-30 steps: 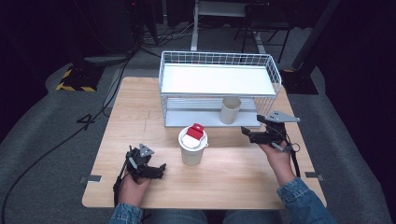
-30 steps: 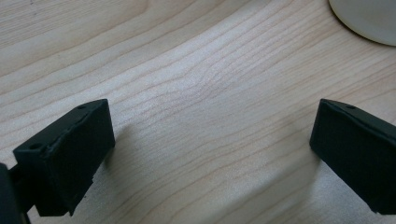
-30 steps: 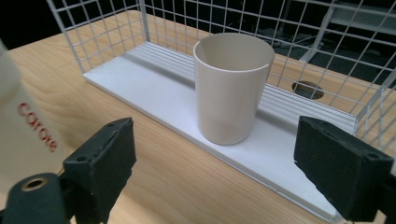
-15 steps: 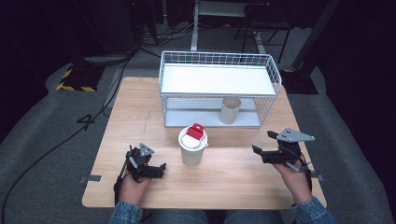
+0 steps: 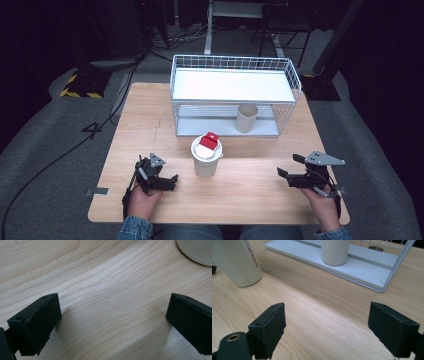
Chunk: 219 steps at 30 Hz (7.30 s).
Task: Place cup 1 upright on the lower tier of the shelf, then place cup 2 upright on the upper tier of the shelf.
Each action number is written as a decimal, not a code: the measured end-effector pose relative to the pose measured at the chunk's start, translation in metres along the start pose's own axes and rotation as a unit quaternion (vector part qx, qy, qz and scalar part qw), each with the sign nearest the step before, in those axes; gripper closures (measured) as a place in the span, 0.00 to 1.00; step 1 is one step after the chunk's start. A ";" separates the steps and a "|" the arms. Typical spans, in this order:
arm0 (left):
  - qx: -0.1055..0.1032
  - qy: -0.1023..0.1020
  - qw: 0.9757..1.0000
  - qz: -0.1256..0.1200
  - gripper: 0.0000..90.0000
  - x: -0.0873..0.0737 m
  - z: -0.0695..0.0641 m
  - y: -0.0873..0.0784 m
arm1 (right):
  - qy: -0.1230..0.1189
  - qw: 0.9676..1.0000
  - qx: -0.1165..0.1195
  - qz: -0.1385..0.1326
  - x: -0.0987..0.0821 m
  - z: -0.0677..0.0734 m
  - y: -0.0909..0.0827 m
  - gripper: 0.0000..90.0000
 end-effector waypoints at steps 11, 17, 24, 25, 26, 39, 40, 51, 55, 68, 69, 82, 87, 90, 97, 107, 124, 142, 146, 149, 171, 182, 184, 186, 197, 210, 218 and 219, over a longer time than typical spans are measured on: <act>0.000 0.000 1.000 0.000 0.01 0.000 0.000 0.000 | 0.000 0.998 -0.020 0.056 -0.039 -0.011 0.011 0.17; 0.000 0.000 1.000 0.000 0.01 0.000 0.000 0.000 | 0.006 0.997 -0.025 0.073 -0.052 -0.015 0.017 0.17; 0.001 -0.001 1.000 0.000 0.01 0.000 0.000 0.000 | -0.005 0.995 -0.035 0.092 -0.064 -0.016 0.025 0.16; 0.001 -0.001 1.000 0.001 0.01 0.000 0.000 0.000 | 0.002 0.995 -0.030 0.092 -0.064 -0.016 0.026 0.17; 0.001 0.000 1.000 0.001 0.01 0.000 0.000 0.000 | 0.008 0.995 -0.029 0.095 -0.064 -0.016 0.026 0.16; 0.001 0.000 1.000 0.000 0.03 -0.001 0.000 -0.002 | 0.009 0.995 -0.031 0.096 -0.064 -0.017 0.027 0.14; 0.001 -0.002 1.000 0.000 0.04 0.000 0.000 -0.003 | 0.011 0.995 -0.031 0.096 -0.064 -0.016 0.028 0.14; -0.018 0.007 1.000 -0.023 0.04 0.009 -0.009 -0.019 | 0.012 0.995 -0.034 0.098 -0.064 -0.017 0.028 0.13; -0.030 0.007 0.999 -0.034 0.04 0.012 -0.014 -0.026 | 0.014 0.994 -0.038 0.098 -0.064 -0.017 0.029 0.13; -0.075 0.017 0.992 -0.103 0.04 0.031 -0.035 -0.049 | 0.015 0.994 -0.038 0.098 -0.064 -0.017 0.029 0.13; -0.080 0.019 0.991 -0.108 0.04 0.033 -0.037 -0.050 | 0.015 0.994 -0.038 0.098 -0.064 -0.017 0.029 0.12; -0.140 0.055 0.977 -0.150 0.00 0.051 -0.073 -0.052 | 0.015 0.994 -0.039 0.098 -0.064 -0.017 0.029 0.12; -0.155 0.049 0.975 -0.150 0.00 0.054 -0.080 -0.044 | 0.016 0.994 -0.040 0.098 -0.064 -0.017 0.029 0.12; -0.153 0.039 0.975 -0.155 0.00 0.056 -0.081 -0.039 | 0.016 0.994 -0.041 0.098 -0.064 -0.017 0.029 0.12; -0.159 0.032 0.972 -0.168 0.00 0.063 -0.088 -0.028 | 0.017 0.994 -0.042 0.098 -0.064 -0.017 0.029 0.12; -0.181 0.008 0.966 -0.184 0.00 0.076 -0.097 -0.012 | 0.017 0.994 -0.042 0.098 -0.064 -0.017 0.029 0.12; -0.165 0.006 0.965 -0.203 0.03 0.086 -0.110 0.010 | 0.018 0.994 -0.043 0.098 -0.063 -0.017 0.029 0.12; -0.152 0.013 0.964 -0.218 0.12 0.089 -0.111 0.014 | 0.019 0.994 -0.044 0.099 -0.064 -0.016 0.029 0.12; -0.149 0.012 0.964 -0.219 0.12 0.090 -0.112 0.014 | 0.019 0.994 -0.045 0.099 -0.064 -0.017 0.029 0.12; -0.147 0.012 0.964 -0.219 0.12 0.090 -0.112 0.014 | 0.019 0.994 -0.045 0.099 -0.064 -0.016 0.029 0.12; -0.152 0.020 0.962 -0.226 0.13 0.091 -0.113 0.002 | 0.020 0.994 -0.047 0.099 -0.064 -0.017 0.029 0.12; -0.151 0.018 0.961 -0.229 0.14 0.089 -0.109 -0.020 | 0.022 0.994 -0.047 0.099 -0.064 -0.017 0.029 0.12; -0.149 0.019 0.961 -0.231 0.14 0.090 -0.107 -0.025 | 0.022 0.994 -0.047 0.099 -0.064 -0.017 0.029 0.11; -0.150 0.018 0.961 -0.232 0.14 0.090 -0.106 -0.029 | 0.022 0.994 -0.047 0.099 -0.064 -0.017 0.029 0.11; -0.151 0.012 0.958 -0.243 0.14 0.092 -0.098 -0.054 | 0.024 0.994 -0.048 0.100 -0.064 -0.017 0.030 0.11; -0.137 -0.003 0.958 -0.253 0.14 0.091 -0.085 -0.084 | 0.024 0.993 -0.049 0.100 -0.063 -0.017 0.030 0.11; -0.129 0.003 0.959 -0.254 0.14 0.097 -0.082 -0.100 | 0.024 0.993 -0.049 0.100 -0.063 -0.017 0.030 0.11; -0.128 0.003 0.959 -0.254 0.14 0.099 -0.082 -0.102 | 0.024 0.993 -0.049 0.100 -0.063 -0.016 0.030 0.11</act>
Point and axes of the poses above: each handheld gripper's, and its own axes: y roughly forward along the jaws, x roughly out of its top, z roughly to its left, the point moved 9 cm from there along y, roughly forward along the jaws, and after that the axes turned 4 degrees about -y, right-handed, at the moved point
